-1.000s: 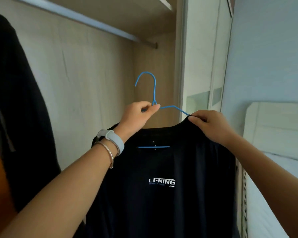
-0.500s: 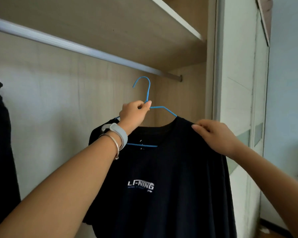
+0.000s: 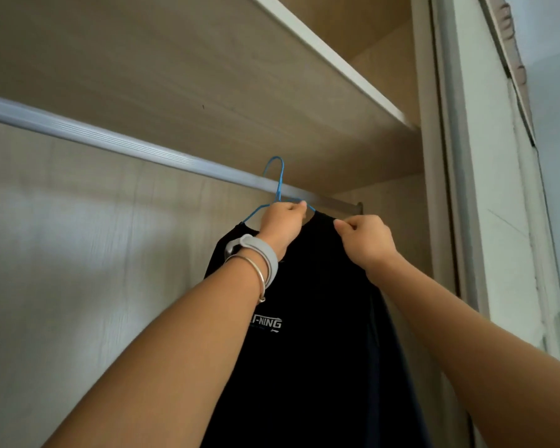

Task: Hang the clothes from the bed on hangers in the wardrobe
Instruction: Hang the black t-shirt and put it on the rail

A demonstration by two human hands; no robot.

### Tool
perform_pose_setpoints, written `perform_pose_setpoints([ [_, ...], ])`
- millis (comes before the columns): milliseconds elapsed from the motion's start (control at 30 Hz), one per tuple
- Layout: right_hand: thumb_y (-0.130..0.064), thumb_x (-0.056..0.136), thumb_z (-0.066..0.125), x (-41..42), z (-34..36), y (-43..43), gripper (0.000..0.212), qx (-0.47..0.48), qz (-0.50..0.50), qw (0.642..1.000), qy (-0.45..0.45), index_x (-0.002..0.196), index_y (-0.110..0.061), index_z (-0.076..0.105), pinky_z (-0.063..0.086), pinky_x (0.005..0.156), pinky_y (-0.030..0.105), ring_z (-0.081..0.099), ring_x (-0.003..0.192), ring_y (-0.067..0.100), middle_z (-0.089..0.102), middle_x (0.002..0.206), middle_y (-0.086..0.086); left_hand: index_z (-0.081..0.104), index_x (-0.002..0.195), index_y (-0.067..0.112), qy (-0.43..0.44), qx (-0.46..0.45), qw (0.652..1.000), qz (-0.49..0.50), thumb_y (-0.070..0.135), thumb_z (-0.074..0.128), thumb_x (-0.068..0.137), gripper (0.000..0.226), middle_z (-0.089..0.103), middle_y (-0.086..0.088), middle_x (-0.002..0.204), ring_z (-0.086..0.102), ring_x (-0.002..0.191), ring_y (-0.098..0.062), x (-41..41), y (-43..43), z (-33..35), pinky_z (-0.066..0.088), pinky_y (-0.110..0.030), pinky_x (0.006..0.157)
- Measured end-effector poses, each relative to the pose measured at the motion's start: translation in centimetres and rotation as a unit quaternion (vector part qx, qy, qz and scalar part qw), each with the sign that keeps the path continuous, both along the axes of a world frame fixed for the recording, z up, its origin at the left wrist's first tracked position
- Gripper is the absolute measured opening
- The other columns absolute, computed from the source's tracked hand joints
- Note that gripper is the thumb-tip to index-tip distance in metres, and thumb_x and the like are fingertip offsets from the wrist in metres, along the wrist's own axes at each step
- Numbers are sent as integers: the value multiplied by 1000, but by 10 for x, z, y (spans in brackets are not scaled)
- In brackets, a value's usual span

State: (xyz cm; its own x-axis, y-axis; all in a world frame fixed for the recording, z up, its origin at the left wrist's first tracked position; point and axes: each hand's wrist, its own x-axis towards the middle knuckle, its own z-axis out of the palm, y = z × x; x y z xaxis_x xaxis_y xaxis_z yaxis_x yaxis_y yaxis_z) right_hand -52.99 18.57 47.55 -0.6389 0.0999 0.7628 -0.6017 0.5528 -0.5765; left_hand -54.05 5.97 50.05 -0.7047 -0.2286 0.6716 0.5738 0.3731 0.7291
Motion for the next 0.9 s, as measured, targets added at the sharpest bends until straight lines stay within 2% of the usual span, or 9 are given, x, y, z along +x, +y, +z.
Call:
perform_pose_setpoints([
  [133, -28, 93, 47, -43, 11, -12, 43, -22, 54, 998, -14, 52, -16, 50, 38, 70, 28, 54, 81, 29, 54, 70, 7, 50, 66, 13, -17, 33, 999, 19, 24, 59, 87, 26, 46, -5, 65, 47, 69, -21, -31, 6, 17, 38, -30, 71],
  [200, -29, 94, 46, -60, 14, -15, 47, -22, 72, 997, -25, 48, -19, 43, 37, 70, 28, 51, 79, 27, 52, 72, 8, 46, 61, 14, -10, 46, 998, 28, 20, 62, 85, 29, 42, -6, 62, 44, 65, -20, -46, 2, 17, 36, -28, 65],
  [367, -29, 95, 42, -89, -8, -15, 47, 13, 105, 993, -60, 50, -17, 38, 31, 51, 28, 44, 62, 24, 43, 61, 1, 56, 82, 10, -45, 51, 997, 24, 16, 62, 87, 9, 53, -3, 75, 51, 64, -9, -68, -6, 0, 36, -18, 53],
  [467, -29, 95, 42, -94, -26, -9, 41, 35, 118, 990, -66, 59, -11, 53, 32, 53, 29, 47, 64, 22, 50, 64, 4, 60, 78, 14, -71, 44, 996, 31, 17, 59, 88, 10, 59, -1, 79, 56, 72, -10, -72, -5, -11, 36, -17, 52],
  [567, -28, 93, 48, -93, -31, -4, 28, 10, 140, 988, -63, 88, -9, 67, 37, 70, 25, 55, 81, 21, 60, 83, 6, 57, 66, 18, -62, 40, 997, 31, 17, 56, 89, 24, 58, 0, 74, 51, 63, -6, -74, -1, -20, 43, -13, 47],
  [633, -26, 89, 56, -93, -36, -2, 17, -34, 163, 985, -53, 92, -15, 67, 42, 76, 27, 58, 86, 17, 63, 88, 2, 62, 67, 17, -25, 38, 998, 51, 12, 57, 85, 19, 62, -5, 79, 57, 70, -13, -73, -1, -26, 47, -14, 59],
  [733, -24, 84, 63, -84, -56, 4, 8, -92, 195, 974, -66, 90, -20, 59, 51, 90, 38, 64, 93, 19, 65, 88, 0, 69, 101, 12, -11, 10, 997, 82, 15, 56, 87, 19, 67, -5, 105, 59, 99, -16, -68, -6, -52, 45, -27, 91],
  [833, -27, 83, 65, -67, -103, 19, 21, -121, 219, 963, -101, 101, -23, 54, 51, 94, 41, 63, 101, 21, 63, 97, -2, 61, 118, 12, -29, -22, 997, 69, 18, 55, 90, 30, 63, -1, 115, 56, 105, -8, -53, -16, -109, 40, -21, 96],
  [900, -28, 81, 67, -58, -150, 27, 36, -127, 215, 960, -126, 114, -20, 55, 50, 94, 39, 62, 102, 20, 63, 105, -2, 64, 114, 9, -62, -60, 995, 55, 12, 56, 89, 26, 65, -1, 108, 58, 88, 9, -35, -27, -173, 41, -9, 87],
])
